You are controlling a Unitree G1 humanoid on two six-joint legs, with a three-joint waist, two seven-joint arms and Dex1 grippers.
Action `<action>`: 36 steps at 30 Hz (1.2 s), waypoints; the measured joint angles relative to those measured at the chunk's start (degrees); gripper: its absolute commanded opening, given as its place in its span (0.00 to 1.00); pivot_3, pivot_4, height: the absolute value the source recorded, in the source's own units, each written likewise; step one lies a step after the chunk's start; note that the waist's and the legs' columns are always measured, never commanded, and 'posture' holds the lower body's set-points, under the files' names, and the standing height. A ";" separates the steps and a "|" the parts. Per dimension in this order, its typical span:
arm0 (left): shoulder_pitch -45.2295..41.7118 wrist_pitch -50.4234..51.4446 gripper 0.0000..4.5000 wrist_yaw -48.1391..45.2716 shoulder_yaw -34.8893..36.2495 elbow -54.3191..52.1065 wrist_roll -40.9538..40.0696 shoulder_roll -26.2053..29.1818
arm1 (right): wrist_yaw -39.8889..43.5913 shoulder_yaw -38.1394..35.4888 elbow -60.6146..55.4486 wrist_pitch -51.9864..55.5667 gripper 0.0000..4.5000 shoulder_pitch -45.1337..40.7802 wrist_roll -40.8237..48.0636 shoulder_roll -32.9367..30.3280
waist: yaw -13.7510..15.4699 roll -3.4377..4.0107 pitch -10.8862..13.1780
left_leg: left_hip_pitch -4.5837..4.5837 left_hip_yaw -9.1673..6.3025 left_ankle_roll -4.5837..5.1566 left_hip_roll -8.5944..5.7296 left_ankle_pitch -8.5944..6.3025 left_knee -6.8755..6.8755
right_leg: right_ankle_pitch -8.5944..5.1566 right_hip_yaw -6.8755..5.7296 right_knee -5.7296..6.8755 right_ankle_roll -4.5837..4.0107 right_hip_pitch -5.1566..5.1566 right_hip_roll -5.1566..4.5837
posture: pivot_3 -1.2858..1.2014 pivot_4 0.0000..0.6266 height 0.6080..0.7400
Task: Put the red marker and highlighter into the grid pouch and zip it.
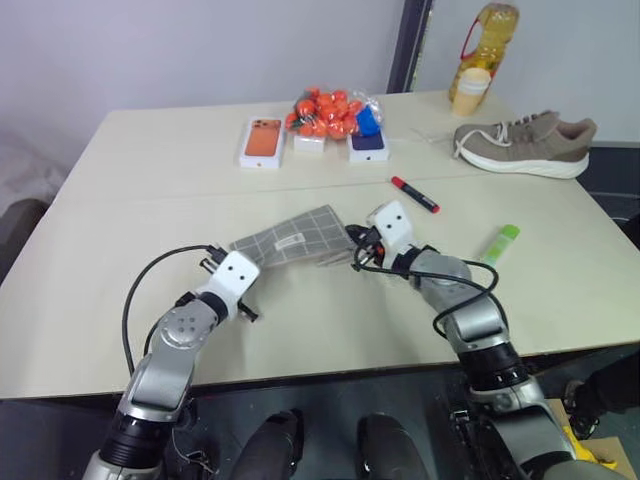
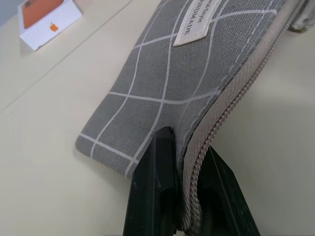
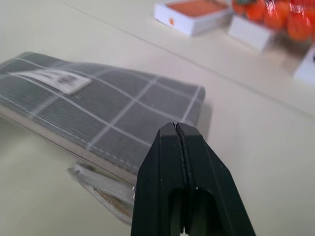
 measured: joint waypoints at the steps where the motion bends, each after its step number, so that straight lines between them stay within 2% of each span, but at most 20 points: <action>1: -0.07 0.19 0.01 -0.03 -0.01 -0.12 -0.01 0.00 | 0.67 0.31 -0.93 -0.71 0.00 0.43 -0.58 -1.00 | 0.01 0.00 0.00 | 0.00 0.00 0.00 0.00 0.00 0.00 | 0.00 0.00 0.00 0.00 0.00 0.00 | 0.52 0.24 1.00; 9: -1.71 1.23 0.01 -0.09 -1.64 -0.10 0.06 -0.01 | 2.58 1.08 -1.77 -2.87 0.00 3.31 -2.97 -3.66 | 0.11 -0.01 0.01 | 0.00 0.00 0.00 -0.01 0.00 0.00 | 0.00 -0.01 -0.01 0.00 0.01 -0.03 | 0.52 0.24 1.00; 12: -1.86 1.26 0.00 -0.05 -2.18 0.02 0.05 -0.10 | 3.39 0.00 -3.33 -0.66 0.19 5.08 -1.67 -3.91 | 0.16 -0.02 0.01 | -0.01 -0.01 0.00 0.00 0.00 0.00 | -0.01 -0.01 -0.02 0.00 0.01 -0.03 | 0.52 0.24 1.00; 16: -2.48 1.51 0.00 0.03 -2.22 0.37 -0.08 -0.66 | 1.60 -4.85 -5.43 6.60 0.62 7.18 3.46 -1.05 | 0.17 -0.02 0.01 | -0.02 -0.02 0.00 0.00 0.00 0.00 | -0.01 -0.01 -0.02 0.00 0.01 -0.04 | 0.52 0.24 1.00; 22: -4.32 2.18 0.00 0.08 -2.20 1.04 -0.54 -1.91 | -3.48 -9.66 -7.49 17.32 0.62 7.29 9.13 4.16 | 0.14 -0.02 0.01 | -0.02 -0.02 0.01 0.00 0.00 0.00 | -0.01 -0.01 -0.02 0.00 0.00 -0.03 | 0.52 0.24 1.00; 29: -4.73 2.25 0.00 0.08 -2.24 1.40 -0.59 -2.86 | -8.22 -12.61 -7.38 23.15 0.62 5.99 14.50 10.65 | 0.08 -0.01 0.01 | -0.02 -0.02 0.01 0.00 0.00 -0.01 | -0.01 -0.01 -0.02 0.00 -0.01 -0.03 | 0.52 0.24 1.00; 32: -4.77 2.25 0.00 0.08 -2.24 1.48 -0.59 -3.13 | -9.42 -13.33 -7.04 23.46 0.43 4.49 15.53 11.82 | 0.07 -0.01 0.01 | -0.02 -0.02 0.00 0.00 0.00 -0.01 | -0.01 -0.01 -0.01 0.00 -0.02 -0.02 | 0.52 0.24 1.00; 35: -4.78 2.26 0.00 0.10 -2.24 1.50 -0.58 -3.29 | -9.46 -13.32 -7.03 23.70 0.09 4.16 16.16 11.83 | 0.08 -0.01 0.01 | -0.02 -0.01 0.01 0.00 0.00 -0.01 | -0.01 -0.01 -0.02 0.00 -0.01 -0.02 | 0.52 0.24 1.00; 36: -4.78 2.25 0.00 0.12 -2.24 1.51 -0.58 -3.30 | -9.53 -13.30 -7.03 23.84 0.01 4.15 16.23 11.82 | 0.07 -0.01 0.01 | -0.02 -0.01 0.01 0.00 0.00 -0.01 | -0.01 -0.01 -0.02 0.00 -0.01 -0.02 | 0.52 0.24 1.00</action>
